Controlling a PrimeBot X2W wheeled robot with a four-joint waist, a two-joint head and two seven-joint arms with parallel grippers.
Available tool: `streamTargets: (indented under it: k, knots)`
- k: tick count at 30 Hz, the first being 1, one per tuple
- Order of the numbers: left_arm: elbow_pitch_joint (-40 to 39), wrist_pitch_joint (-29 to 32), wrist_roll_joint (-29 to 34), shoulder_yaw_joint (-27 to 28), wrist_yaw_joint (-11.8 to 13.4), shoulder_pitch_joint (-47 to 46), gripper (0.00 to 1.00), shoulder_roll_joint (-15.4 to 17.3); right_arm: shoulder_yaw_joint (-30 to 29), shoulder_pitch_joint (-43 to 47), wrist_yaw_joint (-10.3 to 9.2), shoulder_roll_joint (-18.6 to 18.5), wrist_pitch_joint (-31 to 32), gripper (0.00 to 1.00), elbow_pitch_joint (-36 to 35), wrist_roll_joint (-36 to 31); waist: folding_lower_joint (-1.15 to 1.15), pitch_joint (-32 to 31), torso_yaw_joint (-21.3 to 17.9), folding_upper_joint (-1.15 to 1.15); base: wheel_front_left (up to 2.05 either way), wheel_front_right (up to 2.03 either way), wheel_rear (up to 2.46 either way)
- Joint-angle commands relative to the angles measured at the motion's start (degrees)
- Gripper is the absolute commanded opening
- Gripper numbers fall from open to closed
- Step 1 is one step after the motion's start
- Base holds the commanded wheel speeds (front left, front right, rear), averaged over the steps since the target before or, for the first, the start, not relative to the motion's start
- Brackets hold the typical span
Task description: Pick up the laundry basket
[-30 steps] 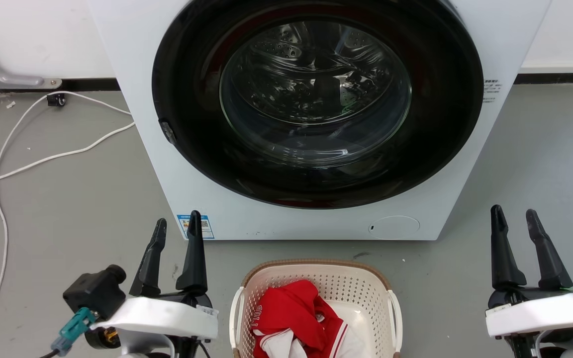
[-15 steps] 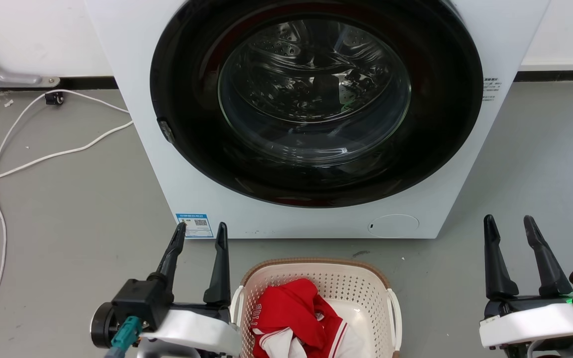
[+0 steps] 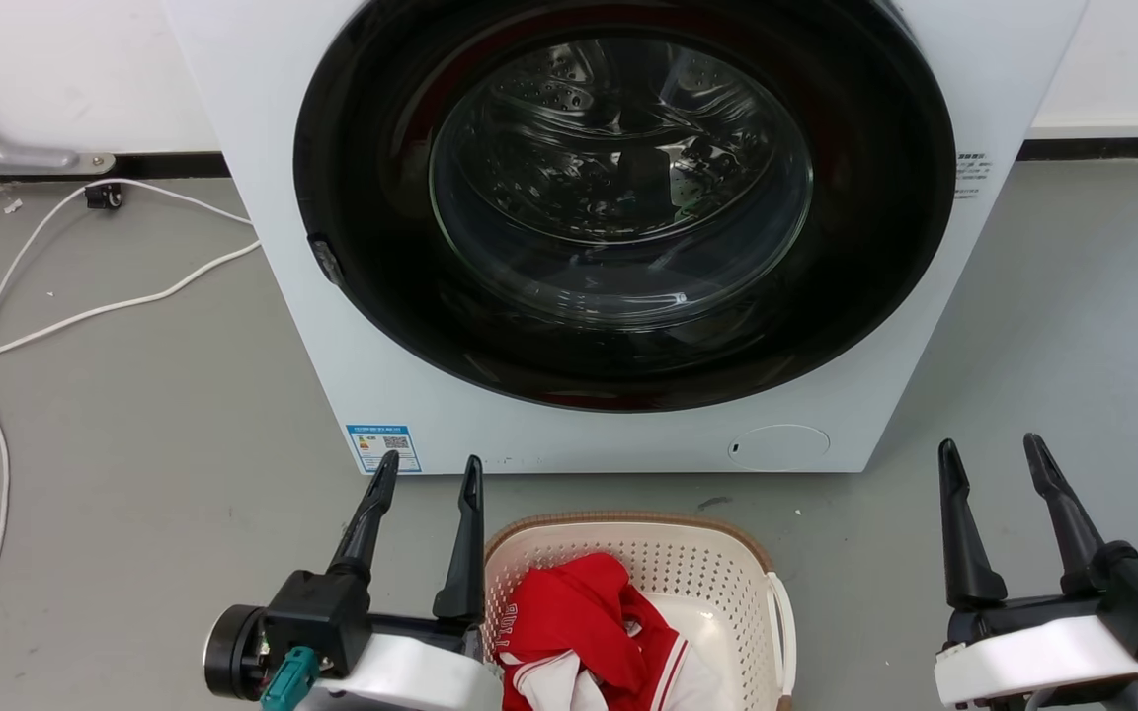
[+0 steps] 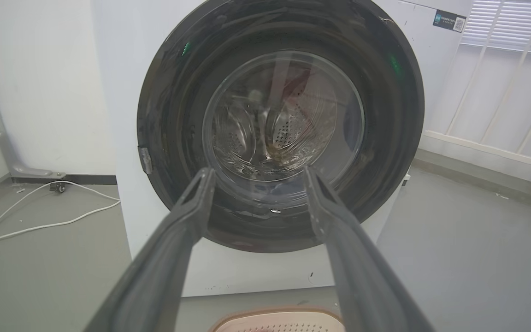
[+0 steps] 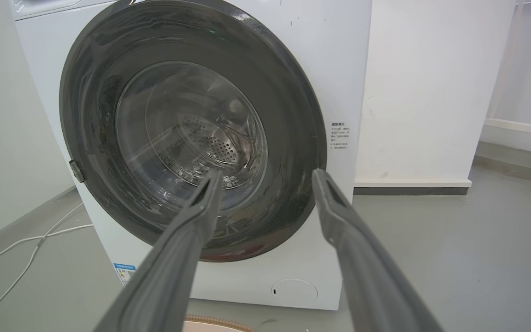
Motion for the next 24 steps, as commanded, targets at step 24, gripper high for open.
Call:
streamTargets:
  k: [24]
  knots:
    - [1.58, -3.07, 10.45, 6.9, -8.5, 4.16, 1.0, -6.3, 0.18, 2.02, -0.02, -0.19, -2.92, 1.0, 0.1, -2.81, 0.0, -0.04, -0.04, 0.0, 0.0, 0.0, 0.0]
